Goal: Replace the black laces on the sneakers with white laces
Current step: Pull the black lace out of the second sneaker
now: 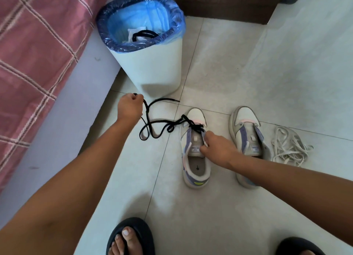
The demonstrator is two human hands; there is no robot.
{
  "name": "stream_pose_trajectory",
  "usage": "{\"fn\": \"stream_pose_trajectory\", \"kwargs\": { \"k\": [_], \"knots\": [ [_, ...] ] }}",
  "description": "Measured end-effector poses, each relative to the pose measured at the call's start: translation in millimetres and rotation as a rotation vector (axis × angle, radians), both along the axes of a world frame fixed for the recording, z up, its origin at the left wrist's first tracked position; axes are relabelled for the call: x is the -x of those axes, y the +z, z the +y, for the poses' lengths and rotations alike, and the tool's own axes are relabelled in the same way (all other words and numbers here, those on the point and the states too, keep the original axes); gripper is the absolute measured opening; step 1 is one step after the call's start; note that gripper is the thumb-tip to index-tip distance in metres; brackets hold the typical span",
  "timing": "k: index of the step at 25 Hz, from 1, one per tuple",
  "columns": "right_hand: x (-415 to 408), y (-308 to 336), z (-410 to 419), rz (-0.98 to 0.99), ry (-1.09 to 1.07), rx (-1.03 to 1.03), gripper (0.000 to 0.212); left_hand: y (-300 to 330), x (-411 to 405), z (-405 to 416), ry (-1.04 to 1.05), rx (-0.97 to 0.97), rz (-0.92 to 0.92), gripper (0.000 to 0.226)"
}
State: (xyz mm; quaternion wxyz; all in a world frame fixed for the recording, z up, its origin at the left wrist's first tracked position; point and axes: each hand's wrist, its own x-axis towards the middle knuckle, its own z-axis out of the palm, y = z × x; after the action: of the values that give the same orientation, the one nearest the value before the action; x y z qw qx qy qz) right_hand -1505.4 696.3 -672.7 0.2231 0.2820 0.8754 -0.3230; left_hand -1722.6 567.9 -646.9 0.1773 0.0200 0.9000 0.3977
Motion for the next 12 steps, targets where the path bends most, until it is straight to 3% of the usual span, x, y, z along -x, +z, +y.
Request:
{"fn": "stream_pose_trajectory", "kwargs": {
  "k": [4, 7, 9, 12],
  "knots": [
    [8, 1, 14, 0.131, -0.194, 0.143, 0.027, 4, -33, 6, -0.389, 0.272, -0.232, 0.041],
    [23, 2, 27, 0.167, -0.203, 0.102, 0.017, 4, -80, 18, -0.719, 0.454, -0.393, 0.047],
    [32, 1, 26, 0.111, -0.134, 0.062, 0.019, -1, -107, 21, -0.93, 0.608, -0.349, 0.044],
    [42, -1, 19, 0.044, -0.048, -0.019, 0.021, -12, -131, 16, -0.949, 0.738, -0.178, 0.038]
  ]
}}
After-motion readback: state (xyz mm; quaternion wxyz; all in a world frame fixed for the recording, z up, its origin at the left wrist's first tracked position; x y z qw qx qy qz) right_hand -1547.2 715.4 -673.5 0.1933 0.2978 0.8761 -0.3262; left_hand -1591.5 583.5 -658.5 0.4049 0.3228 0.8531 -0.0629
